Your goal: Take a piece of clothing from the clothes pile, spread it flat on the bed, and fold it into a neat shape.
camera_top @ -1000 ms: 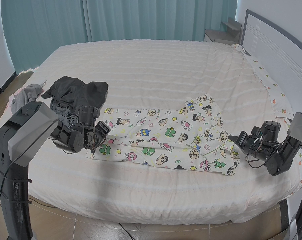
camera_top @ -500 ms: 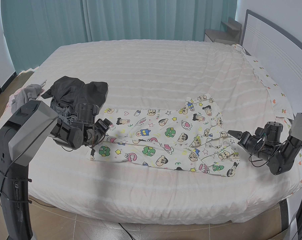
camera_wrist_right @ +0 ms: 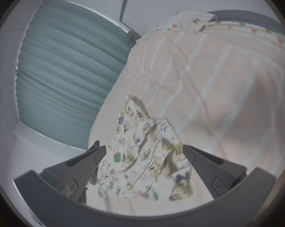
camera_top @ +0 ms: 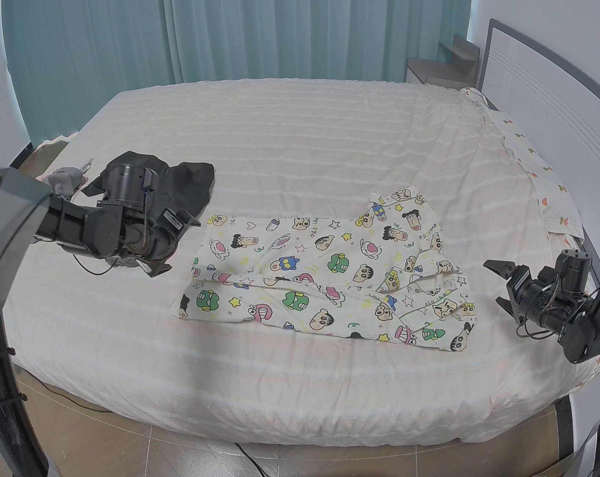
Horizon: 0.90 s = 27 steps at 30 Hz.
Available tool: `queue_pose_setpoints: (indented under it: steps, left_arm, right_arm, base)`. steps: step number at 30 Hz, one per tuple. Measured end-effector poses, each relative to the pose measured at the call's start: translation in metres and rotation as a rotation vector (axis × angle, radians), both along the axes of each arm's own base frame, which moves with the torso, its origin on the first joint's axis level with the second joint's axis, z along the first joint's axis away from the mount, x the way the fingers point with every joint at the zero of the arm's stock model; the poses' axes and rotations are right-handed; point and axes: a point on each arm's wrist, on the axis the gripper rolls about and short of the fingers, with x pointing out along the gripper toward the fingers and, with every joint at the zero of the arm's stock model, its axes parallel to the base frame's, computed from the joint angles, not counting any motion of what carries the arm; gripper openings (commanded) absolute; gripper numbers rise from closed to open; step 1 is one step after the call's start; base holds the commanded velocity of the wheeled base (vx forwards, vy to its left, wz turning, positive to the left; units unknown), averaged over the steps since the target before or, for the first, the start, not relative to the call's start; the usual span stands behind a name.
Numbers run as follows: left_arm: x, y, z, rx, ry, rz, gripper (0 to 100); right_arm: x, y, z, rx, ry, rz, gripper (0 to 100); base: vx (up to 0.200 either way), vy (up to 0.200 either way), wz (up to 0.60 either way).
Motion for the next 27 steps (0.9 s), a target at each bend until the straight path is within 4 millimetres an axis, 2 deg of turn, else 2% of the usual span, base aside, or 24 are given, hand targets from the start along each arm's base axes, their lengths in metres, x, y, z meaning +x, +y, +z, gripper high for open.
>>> queue_pose_setpoints:
  steps: [4, 8, 18, 24, 27]
  left_arm:
    - [-0.023, 0.006, 0.016, -0.083, 0.034, -0.049, 100]
    - [-0.053, 0.011, 0.014, -0.148, 0.083, -0.108, 100]
    - [-0.133, 0.023, -0.016, -0.27, 0.076, -0.225, 100]
    - [-0.176, 0.029, -0.037, -0.358, -0.014, -0.341, 100]
    - [-0.195, 0.031, -0.049, -0.396, -0.052, -0.401, 100]
  right_arm:
    - [-0.015, 0.014, 0.01, 0.104, 0.015, 0.001, 100]
    - [-0.017, 0.025, 0.017, 0.18, 0.015, -0.003, 100]
    - [-0.008, 0.055, 0.013, 0.226, 0.03, -0.008, 100]
    - [-0.003, 0.076, -0.001, 0.209, 0.061, 0.0, 100]
    - [0.0, 0.092, -0.014, 0.176, 0.06, 0.007, 100]
  base:
    - [0.0, 0.0, 0.0]
    - [0.0, 0.0, 0.0]
    - [0.0, 0.0, 0.0]
    - [0.0, 0.0, 0.0]
    - [0.0, 0.0, 0.0]
